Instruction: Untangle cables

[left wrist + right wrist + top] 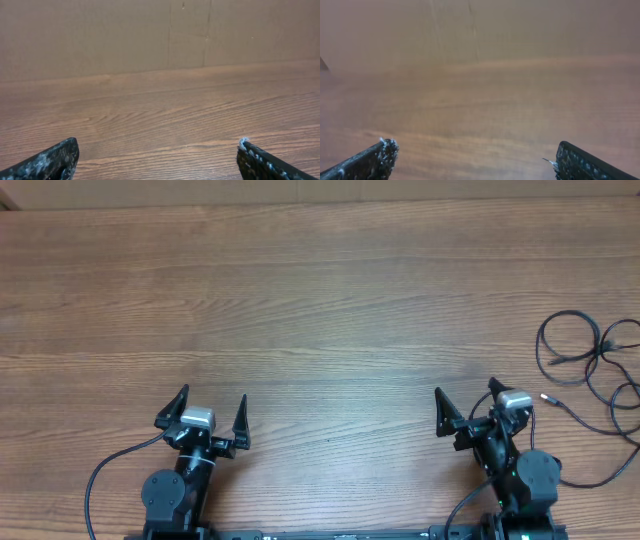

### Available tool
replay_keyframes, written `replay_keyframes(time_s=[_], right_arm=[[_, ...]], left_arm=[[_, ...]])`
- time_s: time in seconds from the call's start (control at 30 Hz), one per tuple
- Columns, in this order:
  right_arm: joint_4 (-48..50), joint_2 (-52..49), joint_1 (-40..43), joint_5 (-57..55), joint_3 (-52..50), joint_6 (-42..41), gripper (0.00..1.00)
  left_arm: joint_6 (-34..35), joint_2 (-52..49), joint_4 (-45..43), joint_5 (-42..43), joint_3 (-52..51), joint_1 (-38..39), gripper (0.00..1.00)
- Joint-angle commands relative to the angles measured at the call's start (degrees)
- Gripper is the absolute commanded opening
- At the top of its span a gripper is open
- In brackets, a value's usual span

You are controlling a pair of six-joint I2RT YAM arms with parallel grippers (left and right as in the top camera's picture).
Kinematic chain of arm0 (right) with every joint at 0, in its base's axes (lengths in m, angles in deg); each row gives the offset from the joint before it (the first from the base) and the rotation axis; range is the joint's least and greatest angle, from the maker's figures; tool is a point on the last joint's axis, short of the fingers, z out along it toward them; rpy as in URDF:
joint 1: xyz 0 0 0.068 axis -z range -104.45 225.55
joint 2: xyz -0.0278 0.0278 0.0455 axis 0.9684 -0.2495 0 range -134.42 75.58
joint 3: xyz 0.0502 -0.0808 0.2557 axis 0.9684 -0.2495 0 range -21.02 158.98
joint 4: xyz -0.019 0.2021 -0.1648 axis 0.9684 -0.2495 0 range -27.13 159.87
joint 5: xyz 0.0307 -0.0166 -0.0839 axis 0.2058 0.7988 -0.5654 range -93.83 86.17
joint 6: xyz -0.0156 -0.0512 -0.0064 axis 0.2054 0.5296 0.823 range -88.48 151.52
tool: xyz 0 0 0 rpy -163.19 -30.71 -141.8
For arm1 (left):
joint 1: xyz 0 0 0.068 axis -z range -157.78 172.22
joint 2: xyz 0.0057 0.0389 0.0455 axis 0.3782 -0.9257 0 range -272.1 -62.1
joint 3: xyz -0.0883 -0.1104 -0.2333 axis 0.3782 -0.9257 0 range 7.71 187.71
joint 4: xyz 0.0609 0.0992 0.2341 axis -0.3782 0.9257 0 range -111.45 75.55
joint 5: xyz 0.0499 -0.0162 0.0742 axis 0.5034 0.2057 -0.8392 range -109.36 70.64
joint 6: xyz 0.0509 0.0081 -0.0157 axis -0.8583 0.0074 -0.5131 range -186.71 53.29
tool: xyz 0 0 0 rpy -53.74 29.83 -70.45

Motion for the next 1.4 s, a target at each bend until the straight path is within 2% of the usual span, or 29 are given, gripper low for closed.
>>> replay_keyframes(time_s=[0.0,1.37], right_arm=[[0.28,6.8,-0.24,-0.15,-0.59,-0.02,1.0],[0.31,6.8,-0.24,-0.15,-0.59,-0.02,1.0]], left_arm=[[0.33,0.52,0.2,-0.33,-0.22,-0.39,1.0],[0.33,0.52,0.2,-0.33,-0.22,-0.39,1.0]])
